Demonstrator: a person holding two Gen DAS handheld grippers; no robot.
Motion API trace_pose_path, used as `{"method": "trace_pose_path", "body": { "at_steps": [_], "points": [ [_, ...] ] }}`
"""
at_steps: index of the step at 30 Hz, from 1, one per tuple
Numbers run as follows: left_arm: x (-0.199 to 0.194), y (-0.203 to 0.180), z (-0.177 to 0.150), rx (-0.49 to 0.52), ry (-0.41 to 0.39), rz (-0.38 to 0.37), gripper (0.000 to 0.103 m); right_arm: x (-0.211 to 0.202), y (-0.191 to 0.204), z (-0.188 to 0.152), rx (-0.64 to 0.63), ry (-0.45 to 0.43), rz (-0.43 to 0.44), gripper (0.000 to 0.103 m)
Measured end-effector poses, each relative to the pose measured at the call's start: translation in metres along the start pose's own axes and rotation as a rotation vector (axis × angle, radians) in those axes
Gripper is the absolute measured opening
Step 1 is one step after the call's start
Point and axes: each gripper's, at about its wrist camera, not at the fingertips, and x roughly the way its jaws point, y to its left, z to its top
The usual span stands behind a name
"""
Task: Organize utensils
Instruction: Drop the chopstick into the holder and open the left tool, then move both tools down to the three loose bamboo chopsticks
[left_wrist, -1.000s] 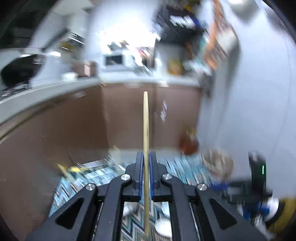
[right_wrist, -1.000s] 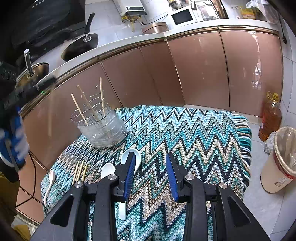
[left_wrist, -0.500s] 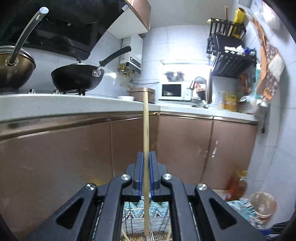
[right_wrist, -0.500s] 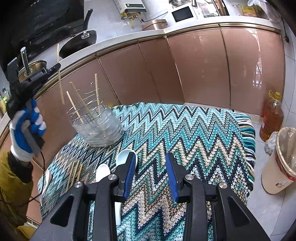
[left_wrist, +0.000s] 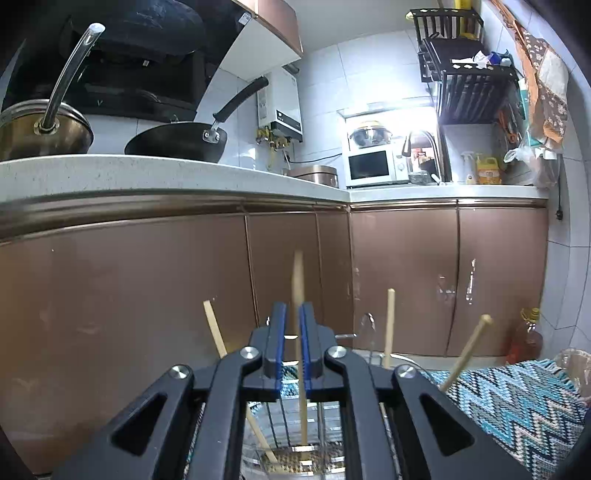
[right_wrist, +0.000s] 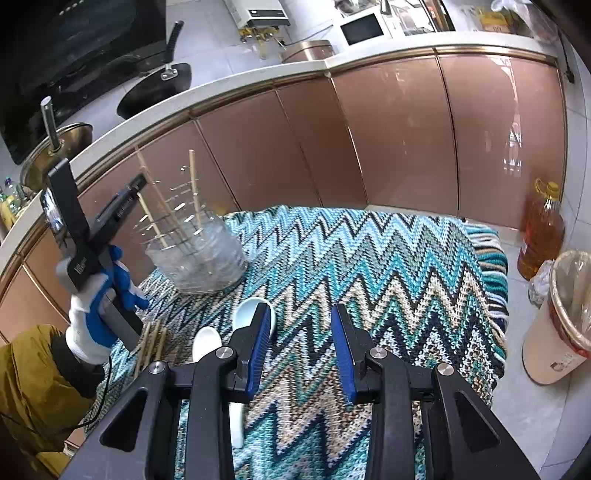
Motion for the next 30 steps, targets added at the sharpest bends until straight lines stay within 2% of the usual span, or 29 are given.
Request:
{"method": "trace_pose_path", "body": {
  "at_steps": [2,5,11,15,21,30],
  "points": [
    [-0.002,0.001,0.005,-0.004,0.025,-0.014,0.020,-0.006,0.006,0.002,-0.010,-0.009,0.002,0.034],
    [-0.013,0.013,0.024,-0.031,0.058,-0.039,0.021,-0.018,0.016,0.006,-0.023,-0.023,0.003,0.034],
    [-0.067,0.071,0.088,-0.069,0.175,-0.160,0.036,-0.052,0.041,0.013,-0.063,-0.059,0.008,0.034],
    [-0.111,0.111,0.107,-0.033,0.237,-0.177,0.042,-0.067,0.059,0.011,-0.070,-0.060,0.015,0.034],
    [-0.163,0.155,0.095,-0.040,0.291,-0.156,0.044,-0.085,0.094,0.006,-0.084,-0.054,0.047,0.035],
    [-0.211,0.205,0.066,-0.099,0.369,-0.133,0.044,-0.112,0.149,-0.001,-0.157,-0.047,0.074,0.036]
  ]
}}
